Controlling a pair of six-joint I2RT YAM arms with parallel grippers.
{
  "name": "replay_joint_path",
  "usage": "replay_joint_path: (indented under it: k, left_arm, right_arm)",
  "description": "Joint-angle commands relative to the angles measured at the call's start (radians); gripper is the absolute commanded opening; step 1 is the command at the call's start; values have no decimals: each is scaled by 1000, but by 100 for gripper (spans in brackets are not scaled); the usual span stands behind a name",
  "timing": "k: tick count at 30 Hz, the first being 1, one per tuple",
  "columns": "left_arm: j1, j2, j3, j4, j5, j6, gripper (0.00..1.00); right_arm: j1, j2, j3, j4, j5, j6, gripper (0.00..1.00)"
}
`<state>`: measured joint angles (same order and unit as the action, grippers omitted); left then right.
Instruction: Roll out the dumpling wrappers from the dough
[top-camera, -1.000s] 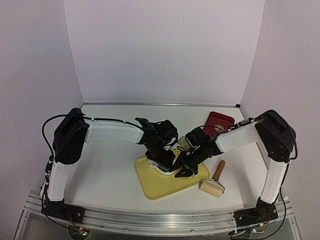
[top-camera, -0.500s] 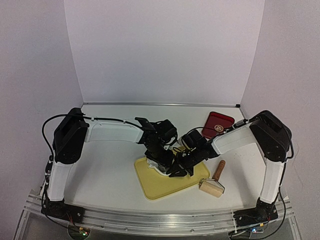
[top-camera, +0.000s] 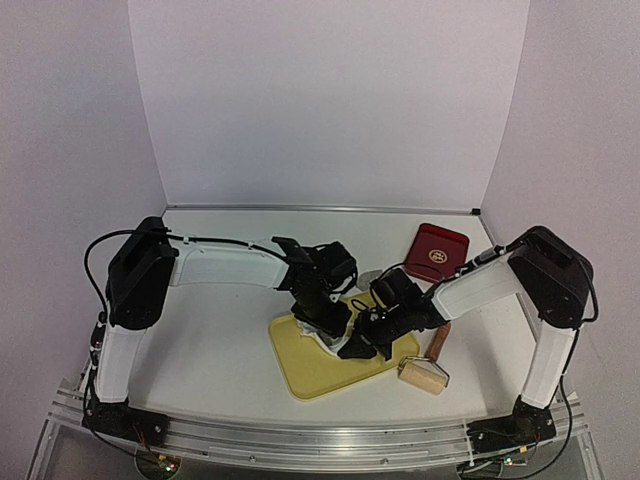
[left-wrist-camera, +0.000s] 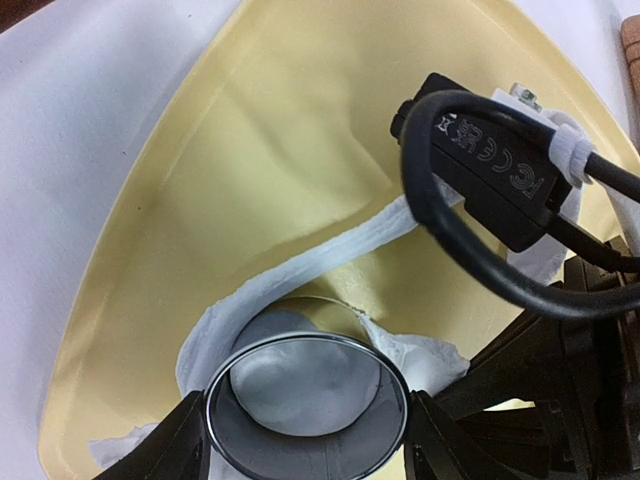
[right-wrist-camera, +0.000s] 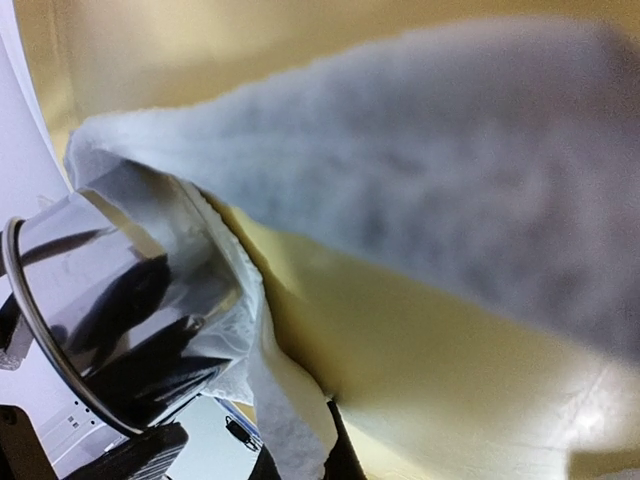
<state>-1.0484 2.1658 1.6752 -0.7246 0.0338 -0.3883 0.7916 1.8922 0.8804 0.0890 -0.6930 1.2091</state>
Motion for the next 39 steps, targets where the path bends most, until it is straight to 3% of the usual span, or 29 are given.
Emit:
replay_joint_path:
  k: [1, 24, 39]
  left_arm:
    - [4, 86, -53, -151, 13, -22, 30]
    - [-1, 80, -121, -143, -24, -40, 29]
    - [-83, 170, -87, -191, -85, -36, 28]
  right_arm:
    - [43, -36, -41, -150, -44, 27, 0]
    - [118, -137, -26, -142, -60, 106, 0]
    - [118, -174, -92, -115, -25, 167, 0]
